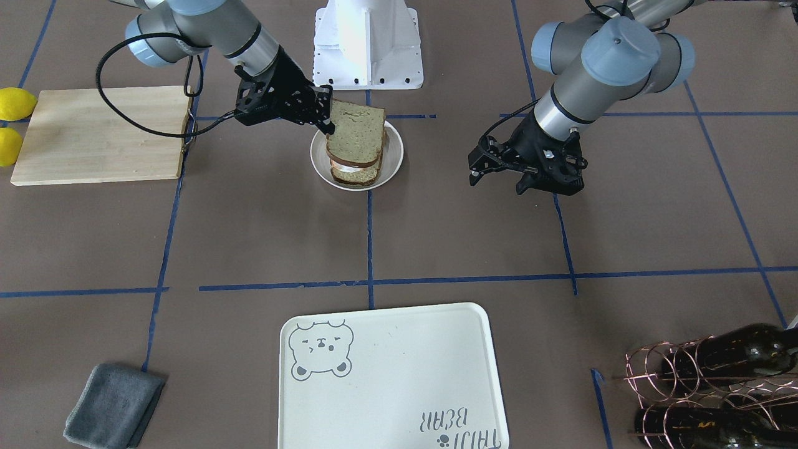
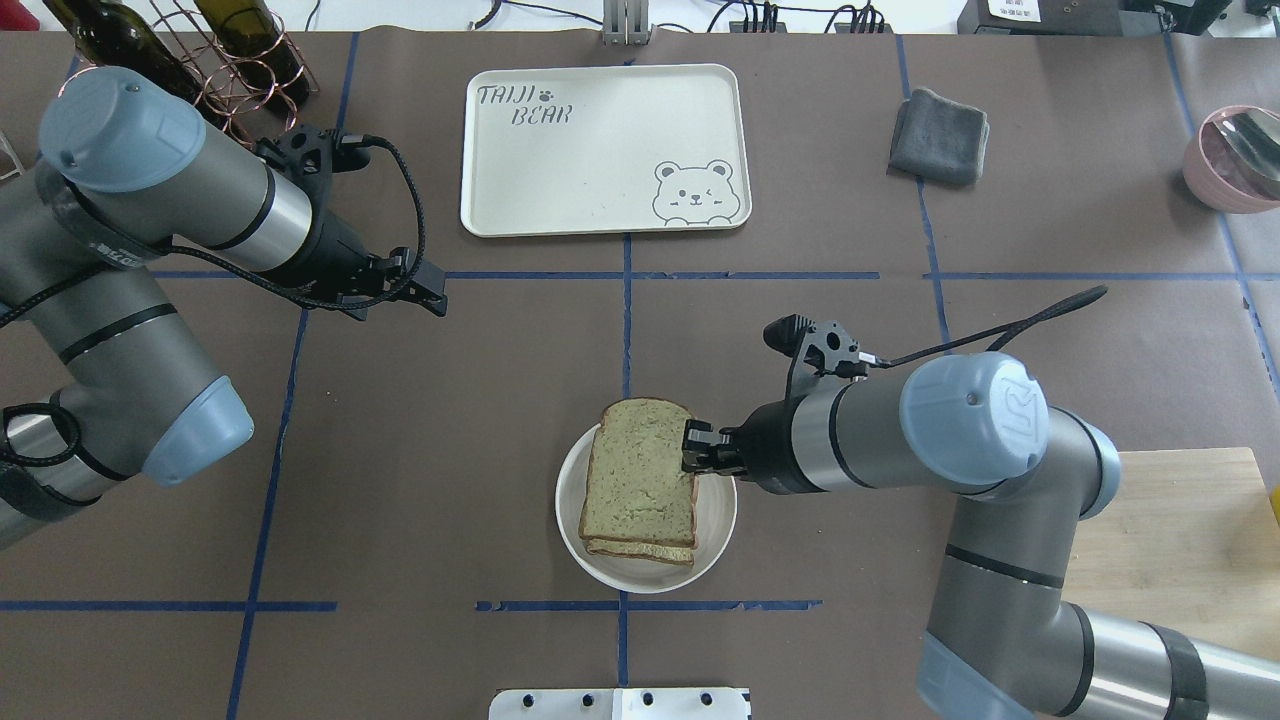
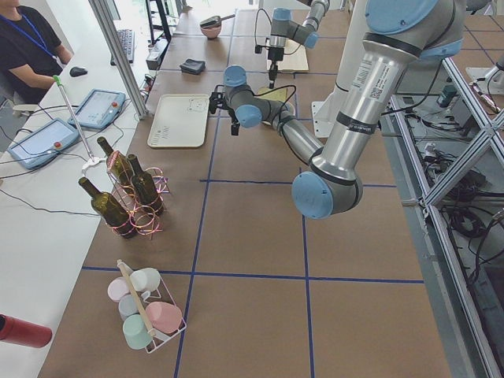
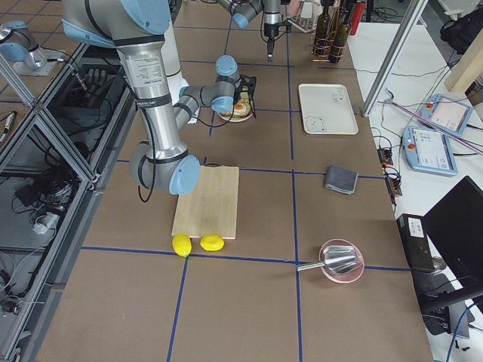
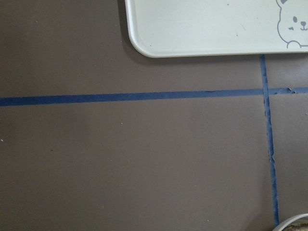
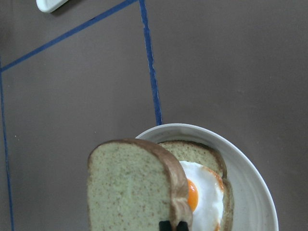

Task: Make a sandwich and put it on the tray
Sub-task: 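Lay the bread slice on top of the egg toast with the right gripper, then open and withdraw the right gripper while the left gripper moves to the plate, then grasp the plate rim with the left gripper while the right arm retracts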

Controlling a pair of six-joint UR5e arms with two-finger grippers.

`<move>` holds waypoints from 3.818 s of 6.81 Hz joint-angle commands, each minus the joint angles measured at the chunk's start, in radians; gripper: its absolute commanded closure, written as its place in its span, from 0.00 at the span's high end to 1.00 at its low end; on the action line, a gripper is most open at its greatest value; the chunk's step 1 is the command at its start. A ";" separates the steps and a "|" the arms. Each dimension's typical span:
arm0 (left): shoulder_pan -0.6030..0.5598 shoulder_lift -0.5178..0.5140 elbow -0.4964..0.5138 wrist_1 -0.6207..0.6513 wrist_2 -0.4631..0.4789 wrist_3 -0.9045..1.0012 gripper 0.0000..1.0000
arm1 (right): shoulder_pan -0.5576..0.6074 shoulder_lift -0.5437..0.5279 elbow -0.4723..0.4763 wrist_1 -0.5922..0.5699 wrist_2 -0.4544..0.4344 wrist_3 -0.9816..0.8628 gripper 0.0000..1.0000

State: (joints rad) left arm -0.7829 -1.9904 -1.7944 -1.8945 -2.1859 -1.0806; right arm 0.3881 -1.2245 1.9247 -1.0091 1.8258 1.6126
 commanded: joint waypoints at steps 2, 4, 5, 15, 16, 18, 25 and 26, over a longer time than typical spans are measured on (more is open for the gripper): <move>0.001 -0.001 0.000 0.000 0.000 -0.001 1.00 | -0.026 -0.003 -0.018 -0.019 -0.030 0.001 0.00; 0.002 -0.001 0.003 0.000 0.000 -0.001 1.00 | -0.025 0.003 -0.044 -0.020 -0.054 -0.010 0.00; 0.002 -0.001 0.003 0.000 0.000 -0.001 1.00 | -0.025 0.006 -0.068 -0.017 -0.063 -0.010 0.00; 0.365 -0.108 0.074 -0.011 0.184 -0.255 0.68 | 0.276 0.008 -0.023 -0.022 0.202 0.000 1.00; 0.373 -0.108 0.105 -0.056 0.192 -0.265 0.67 | 0.290 0.008 -0.023 -0.022 0.205 -0.002 1.00; 0.379 -0.107 0.127 -0.104 0.193 -0.283 0.55 | 0.310 0.010 -0.023 -0.022 0.223 -0.002 1.00; 0.386 -0.110 0.142 -0.115 0.192 -0.283 0.03 | 0.383 0.002 -0.015 -0.025 0.309 -0.002 1.00; 0.386 -0.110 0.127 -0.114 0.192 -0.285 0.00 | 0.388 -0.001 -0.015 -0.025 0.309 -0.003 1.00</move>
State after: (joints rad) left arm -0.3972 -2.1000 -1.6550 -2.0083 -1.9937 -1.3640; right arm 0.7664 -1.2218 1.9098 -1.0339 2.1293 1.6108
